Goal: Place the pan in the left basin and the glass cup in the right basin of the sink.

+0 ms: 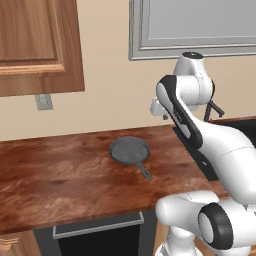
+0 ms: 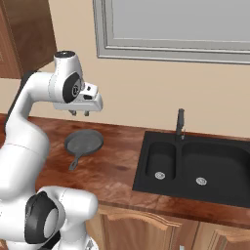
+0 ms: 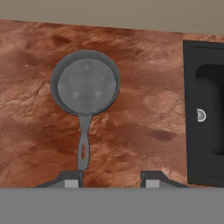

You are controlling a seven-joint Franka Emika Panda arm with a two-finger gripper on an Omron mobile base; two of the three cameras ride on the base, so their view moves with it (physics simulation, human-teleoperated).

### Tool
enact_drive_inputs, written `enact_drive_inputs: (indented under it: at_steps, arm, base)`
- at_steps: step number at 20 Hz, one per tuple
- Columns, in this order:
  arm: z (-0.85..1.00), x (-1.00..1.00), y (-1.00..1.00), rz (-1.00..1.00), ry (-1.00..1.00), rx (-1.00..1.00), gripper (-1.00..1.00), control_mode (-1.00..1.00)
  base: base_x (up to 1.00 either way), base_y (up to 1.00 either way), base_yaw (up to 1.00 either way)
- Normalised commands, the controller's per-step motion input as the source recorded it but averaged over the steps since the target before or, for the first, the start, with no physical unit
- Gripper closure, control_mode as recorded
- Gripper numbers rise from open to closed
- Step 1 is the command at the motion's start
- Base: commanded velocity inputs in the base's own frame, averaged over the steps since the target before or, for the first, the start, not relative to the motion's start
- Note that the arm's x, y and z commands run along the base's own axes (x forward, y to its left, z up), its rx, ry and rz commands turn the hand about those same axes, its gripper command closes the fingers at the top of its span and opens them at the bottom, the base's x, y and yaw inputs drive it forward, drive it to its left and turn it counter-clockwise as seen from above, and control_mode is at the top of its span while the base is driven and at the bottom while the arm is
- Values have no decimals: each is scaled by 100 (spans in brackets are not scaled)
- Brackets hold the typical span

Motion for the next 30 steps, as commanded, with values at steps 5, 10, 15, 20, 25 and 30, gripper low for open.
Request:
enact_drive_inputs:
  at_steps: [5,10,15,20,25,30]
  arm:
    - [-1,-7,2,0,0,-1,-100,-100]
    - [-11,-5,12,0,0,0,-100,-100]
    - [-16,-9,21,0,0,2,-100,-100]
    - [-23,-6,22,0,0,3,-100,-100]
    - [-24,-1,18,0,0,1,-100,-100]
    - [-19,4,10,0,0,0,-100,-100]
  base:
    - [0,0,0]
    - [0,0,0]
    - [0,0,0]
    - [0,0,0]
    - [0,0,0]
    - [0,0,0]
